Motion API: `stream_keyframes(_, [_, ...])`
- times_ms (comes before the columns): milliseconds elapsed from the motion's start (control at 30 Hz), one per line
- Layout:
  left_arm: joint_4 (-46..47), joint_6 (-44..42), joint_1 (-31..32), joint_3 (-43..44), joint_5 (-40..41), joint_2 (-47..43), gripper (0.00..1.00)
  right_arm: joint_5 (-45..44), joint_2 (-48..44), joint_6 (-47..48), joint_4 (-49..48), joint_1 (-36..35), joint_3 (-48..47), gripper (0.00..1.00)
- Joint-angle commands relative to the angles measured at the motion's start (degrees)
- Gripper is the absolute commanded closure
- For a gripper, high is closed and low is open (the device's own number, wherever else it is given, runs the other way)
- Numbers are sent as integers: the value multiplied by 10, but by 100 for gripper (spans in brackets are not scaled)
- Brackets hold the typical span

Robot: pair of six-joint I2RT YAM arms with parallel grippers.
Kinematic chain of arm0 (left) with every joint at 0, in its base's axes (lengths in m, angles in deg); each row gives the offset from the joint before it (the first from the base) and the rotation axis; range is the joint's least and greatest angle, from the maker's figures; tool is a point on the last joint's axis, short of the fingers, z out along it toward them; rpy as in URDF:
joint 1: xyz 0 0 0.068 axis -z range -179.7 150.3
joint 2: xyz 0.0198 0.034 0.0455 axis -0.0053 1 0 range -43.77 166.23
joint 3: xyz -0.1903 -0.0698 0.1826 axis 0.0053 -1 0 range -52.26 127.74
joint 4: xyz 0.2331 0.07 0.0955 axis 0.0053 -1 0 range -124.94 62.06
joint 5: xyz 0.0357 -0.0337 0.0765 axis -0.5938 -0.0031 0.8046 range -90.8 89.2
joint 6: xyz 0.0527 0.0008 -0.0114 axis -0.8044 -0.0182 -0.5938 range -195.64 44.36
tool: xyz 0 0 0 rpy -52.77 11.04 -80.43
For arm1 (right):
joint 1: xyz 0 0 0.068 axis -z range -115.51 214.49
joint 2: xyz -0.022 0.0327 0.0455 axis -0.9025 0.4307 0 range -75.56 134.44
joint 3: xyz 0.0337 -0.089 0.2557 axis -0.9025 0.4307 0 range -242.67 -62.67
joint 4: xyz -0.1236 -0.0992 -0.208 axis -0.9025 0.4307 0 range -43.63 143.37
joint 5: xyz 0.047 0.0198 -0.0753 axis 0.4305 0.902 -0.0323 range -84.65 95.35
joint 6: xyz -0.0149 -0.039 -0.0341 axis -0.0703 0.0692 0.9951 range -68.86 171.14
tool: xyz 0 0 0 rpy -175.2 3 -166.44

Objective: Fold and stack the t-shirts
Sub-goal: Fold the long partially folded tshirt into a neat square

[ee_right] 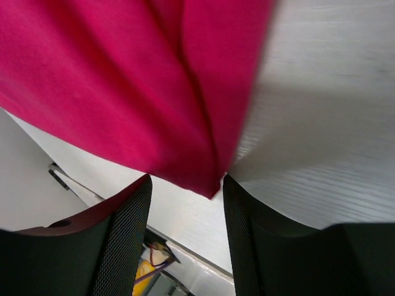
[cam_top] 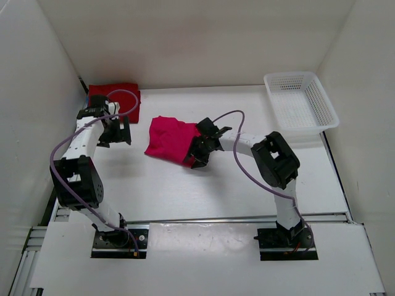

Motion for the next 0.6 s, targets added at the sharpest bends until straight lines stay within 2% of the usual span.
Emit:
stream_keyframes(0, [18, -2, 4, -6, -19, -12, 0, -15, 27, -15, 20, -4, -7, 47])
stream_keyframes(33, [18, -2, 4, -6, -19, -12, 0, -23, 27, -22, 14, -4, -7, 49])
stream_keyframes(133, [18, -2, 4, -6, -14, -12, 0, -49, 15, -28, 9, 16, 16, 73])
stream_keyframes(167, [18, -2, 4, -11, -14, -12, 0, -49, 5, -28, 9, 16, 24, 87])
stream_keyframes(233, [18, -2, 4, -19, -14, -12, 0, -54, -12, -21, 3, 31, 48, 100])
stream_keyframes(333, [18, -2, 30, -34, -14, -12, 0, -49, -48, 4, -10, 44, 98, 100])
stream_keyframes(433, [13, -2, 70, -51, -14, -7, 0, -10, -96, 69, -39, 49, 165, 100])
stream_keyframes(567, [7, -2, 110, -59, -43, -1, 0, 74, -126, 189, 21, 55, 199, 100])
